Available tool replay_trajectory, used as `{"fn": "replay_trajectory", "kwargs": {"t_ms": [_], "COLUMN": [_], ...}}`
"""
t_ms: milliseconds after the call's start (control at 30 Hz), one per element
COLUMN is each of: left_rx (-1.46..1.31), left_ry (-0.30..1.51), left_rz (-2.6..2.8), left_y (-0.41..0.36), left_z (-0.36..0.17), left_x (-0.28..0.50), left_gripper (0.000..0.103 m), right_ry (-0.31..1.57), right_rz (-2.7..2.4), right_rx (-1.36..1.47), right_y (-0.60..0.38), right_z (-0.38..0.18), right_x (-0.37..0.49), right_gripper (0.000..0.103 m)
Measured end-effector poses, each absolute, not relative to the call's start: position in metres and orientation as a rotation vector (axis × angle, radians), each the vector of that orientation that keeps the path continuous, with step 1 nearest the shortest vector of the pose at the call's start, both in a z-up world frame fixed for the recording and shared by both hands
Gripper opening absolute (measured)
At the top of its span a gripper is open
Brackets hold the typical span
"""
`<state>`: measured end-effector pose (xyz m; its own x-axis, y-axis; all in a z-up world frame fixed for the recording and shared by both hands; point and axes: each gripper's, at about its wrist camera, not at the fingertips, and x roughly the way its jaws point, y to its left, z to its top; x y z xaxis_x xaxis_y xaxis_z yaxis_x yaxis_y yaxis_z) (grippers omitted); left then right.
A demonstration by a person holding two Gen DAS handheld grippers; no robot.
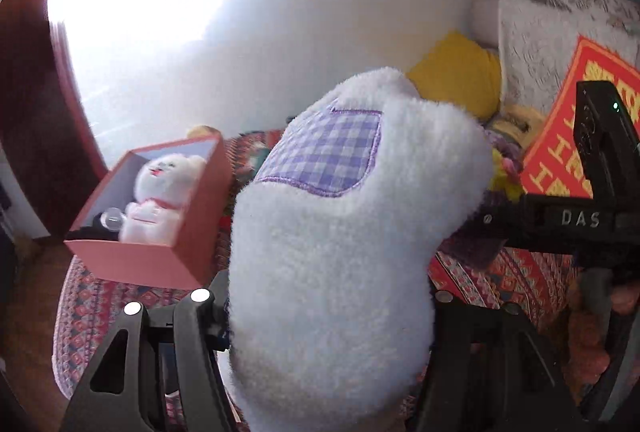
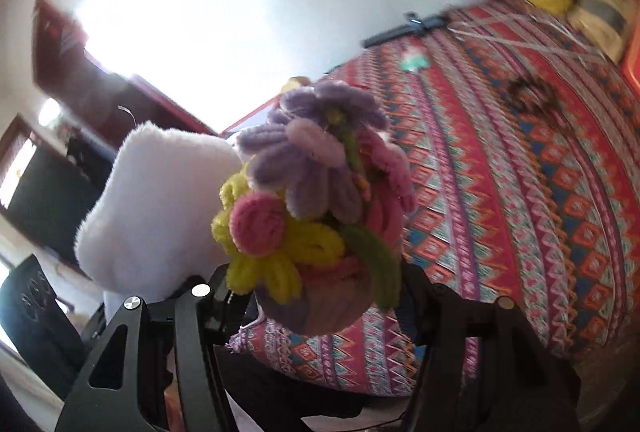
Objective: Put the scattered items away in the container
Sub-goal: 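Carry plush dog and flower pot into the pink box and release both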
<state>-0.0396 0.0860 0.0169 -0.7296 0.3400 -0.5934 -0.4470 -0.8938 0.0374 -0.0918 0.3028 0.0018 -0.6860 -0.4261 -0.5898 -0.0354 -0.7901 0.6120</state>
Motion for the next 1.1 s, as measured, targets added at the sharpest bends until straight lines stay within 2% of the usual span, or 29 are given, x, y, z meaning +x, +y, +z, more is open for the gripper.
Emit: {"fn": "replay_trajectory", "kwargs": {"t_ms": [333,567,767,1000,1033,1100], "left_rx": [-0.767,-0.849,-0.942,-1.082,-1.1,-1.125], "left_ry": [0.131,0.141,0.151,0.138,0.133,0.12], "left_rz": [2.794,2.912,2.964,2.961,2.955,2.933], "left_y": [-0.023,-0.092,-0.137,-0.166,-0.167,-0.172], "left_z": [0.067,0.065,0.041,-0.017,-0.026,-0.04], "left_x": [-0.112,-0.199,-0.276,-0.356,-0.365,-0.381], "left_gripper": [0.061,0.061,0.062,0.062,0.063,0.075], "right_ry": [-0.635,-0.56,-0.451,-0.338,-0.326,-0.289], "right_rz": [-2.45,-2.385,-2.372,-2.375,-2.373,-2.387], "right_rx": [1.02,1.0,1.031,1.108,1.118,1.129], "right_y": [0.188,0.118,0.055,-0.006,-0.012,-0.025], "right_z": [0.061,0.075,0.063,0.019,0.013,0.0], "right_x": [-0.179,-0.267,-0.356,-0.453,-0.464,-0.486], "right_gripper": [0.059,0.059,0.059,0.059,0.06,0.062]}}
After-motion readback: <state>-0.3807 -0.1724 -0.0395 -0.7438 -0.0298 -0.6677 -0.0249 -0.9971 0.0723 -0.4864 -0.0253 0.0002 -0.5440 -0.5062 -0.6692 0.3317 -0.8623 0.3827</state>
